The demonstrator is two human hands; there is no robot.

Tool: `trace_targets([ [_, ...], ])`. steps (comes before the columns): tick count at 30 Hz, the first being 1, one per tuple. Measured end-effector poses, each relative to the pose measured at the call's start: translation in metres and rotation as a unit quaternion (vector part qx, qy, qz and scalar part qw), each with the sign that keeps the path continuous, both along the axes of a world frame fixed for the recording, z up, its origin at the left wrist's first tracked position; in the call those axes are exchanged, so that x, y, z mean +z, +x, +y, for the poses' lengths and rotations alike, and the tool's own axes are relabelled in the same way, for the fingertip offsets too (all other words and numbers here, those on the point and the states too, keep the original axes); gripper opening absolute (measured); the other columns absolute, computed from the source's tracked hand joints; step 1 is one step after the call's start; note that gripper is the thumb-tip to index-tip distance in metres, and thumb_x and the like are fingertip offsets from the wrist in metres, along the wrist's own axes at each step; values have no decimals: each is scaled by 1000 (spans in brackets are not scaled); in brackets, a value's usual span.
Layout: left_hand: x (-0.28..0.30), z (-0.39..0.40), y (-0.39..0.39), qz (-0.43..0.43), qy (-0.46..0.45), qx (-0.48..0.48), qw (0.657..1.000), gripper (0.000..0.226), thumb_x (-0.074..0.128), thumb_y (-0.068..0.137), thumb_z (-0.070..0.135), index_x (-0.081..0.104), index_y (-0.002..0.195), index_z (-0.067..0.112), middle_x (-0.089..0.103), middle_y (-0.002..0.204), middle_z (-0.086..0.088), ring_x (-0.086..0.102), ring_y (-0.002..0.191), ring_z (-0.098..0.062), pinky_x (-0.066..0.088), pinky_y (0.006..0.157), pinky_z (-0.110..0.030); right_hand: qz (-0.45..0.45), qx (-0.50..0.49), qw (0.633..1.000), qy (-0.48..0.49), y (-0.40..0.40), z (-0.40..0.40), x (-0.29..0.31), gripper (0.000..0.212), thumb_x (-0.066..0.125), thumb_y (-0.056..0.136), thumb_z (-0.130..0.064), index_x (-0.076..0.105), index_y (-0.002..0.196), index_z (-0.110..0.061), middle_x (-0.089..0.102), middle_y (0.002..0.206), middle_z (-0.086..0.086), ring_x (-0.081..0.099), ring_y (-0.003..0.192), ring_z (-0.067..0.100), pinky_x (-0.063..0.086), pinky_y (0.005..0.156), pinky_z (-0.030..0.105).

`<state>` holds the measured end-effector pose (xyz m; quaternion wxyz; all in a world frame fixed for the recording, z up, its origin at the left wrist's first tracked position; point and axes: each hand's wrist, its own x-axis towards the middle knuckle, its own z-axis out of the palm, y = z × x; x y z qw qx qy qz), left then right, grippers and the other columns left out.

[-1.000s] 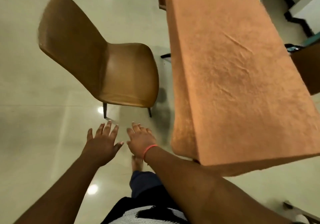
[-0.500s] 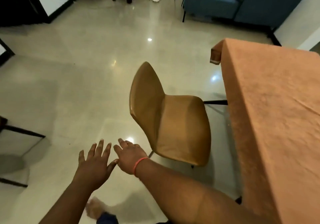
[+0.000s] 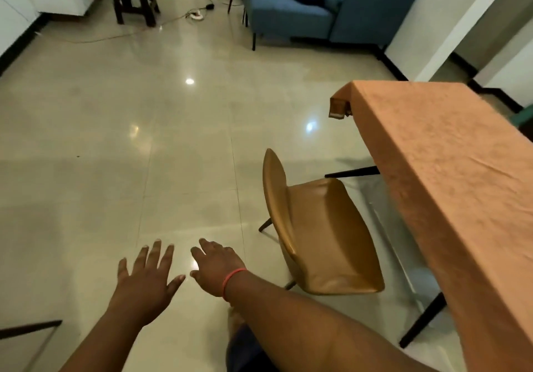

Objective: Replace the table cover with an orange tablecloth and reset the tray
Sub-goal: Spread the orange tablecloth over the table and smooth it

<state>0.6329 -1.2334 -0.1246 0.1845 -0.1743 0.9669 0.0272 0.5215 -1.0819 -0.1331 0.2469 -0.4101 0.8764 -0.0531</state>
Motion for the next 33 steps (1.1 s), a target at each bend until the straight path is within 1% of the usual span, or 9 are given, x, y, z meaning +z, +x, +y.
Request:
trace_targets([
  [6, -4, -73, -105, 18, 16, -56, 998, 98, -12, 82, 78, 25, 155, 24, 20, 163, -8, 26, 148, -31, 21, 111, -62, 1, -45, 999, 1, -89, -79, -13, 59, 43, 102, -39, 25, 153, -17, 14, 165, 11, 21, 149, 33, 30, 114, 51],
  [10, -4, -149, -169, 12, 12, -47, 999, 104, -20, 77, 78, 20, 156, 24, 14, 164, -7, 21, 149, -31, 18, 113, -62, -28, -61, 998, 1, -160, -141, -19, 61, 44, 102, -42, 25, 153, -17, 13, 165, 11, 20, 149, 33, 29, 115, 51],
  [13, 1, -200, -226, 8, 2, -24, 1000, 102, -15, 75, 79, 12, 157, 25, 7, 165, -5, 14, 151, -29, 14, 114, -61, -15, -47, 999, 2, -221, -181, -13, 60, 43, 102, -43, 26, 153, -17, 13, 165, 11, 21, 149, 32, 31, 113, 51],
  [16, 8, -228, -285, -16, 18, -30, 999, 99, -11, 74, 75, 5, 158, 26, 1, 166, -4, 8, 152, -28, 11, 116, -59, -24, -87, 996, -10, -277, -207, -10, 59, 42, 102, -44, 26, 152, -17, 13, 165, 10, 20, 149, 32, 30, 114, 51],
  [20, -1, -259, -384, -27, 27, -95, 995, 102, -15, 71, 78, 5, 157, 26, 0, 165, -3, 7, 152, -28, 10, 116, -60, -32, -148, 988, 4, -358, -224, -16, 60, 41, 102, -44, 25, 153, -17, 12, 165, 11, 20, 150, 33, 30, 114, 52],
  [23, -10, -278, -475, -9, 35, -163, 986, 111, -25, 69, 81, 14, 157, 25, 7, 165, -5, 14, 151, -30, 13, 114, -61, -19, -211, 977, 24, -422, -225, -19, 59, 40, 103, -43, 24, 153, -16, 12, 165, 11, 21, 149, 34, 30, 114, 52],
  [26, -8, -280, -559, -16, 46, -247, 968, 110, -26, 69, 80, 10, 157, 26, 5, 165, -5, 11, 152, -29, 11, 115, -60, -20, -301, 953, 28, -476, -219, -11, 58, 39, 103, -43, 25, 153, -16, 14, 165, 10, 22, 148, 33, 29, 115, 51],
  [29, 0, -279, -640, -7, 30, -336, 941, 112, -29, 68, 80, 10, 157, 25, 5, 165, -5, 11, 152, -29, 10, 115, -60, -24, -373, 927, 35, -524, -213, -2, 59, 38, 103, -44, 23, 154, -17, 11, 166, 9, 19, 150, 32, 27, 116, 51],
  [33, 5, -253, -733, -25, 24, -400, 916, 109, -26, 66, 80, 0, 157, 28, -4, 166, -4, 3, 152, -28, 7, 117, -59, -35, -451, 892, 30, -577, -192, -5, 60, 36, 104, -45, 21, 155, -18, 9, 166, 8, 16, 151, 32, 25, 117, 50],
])
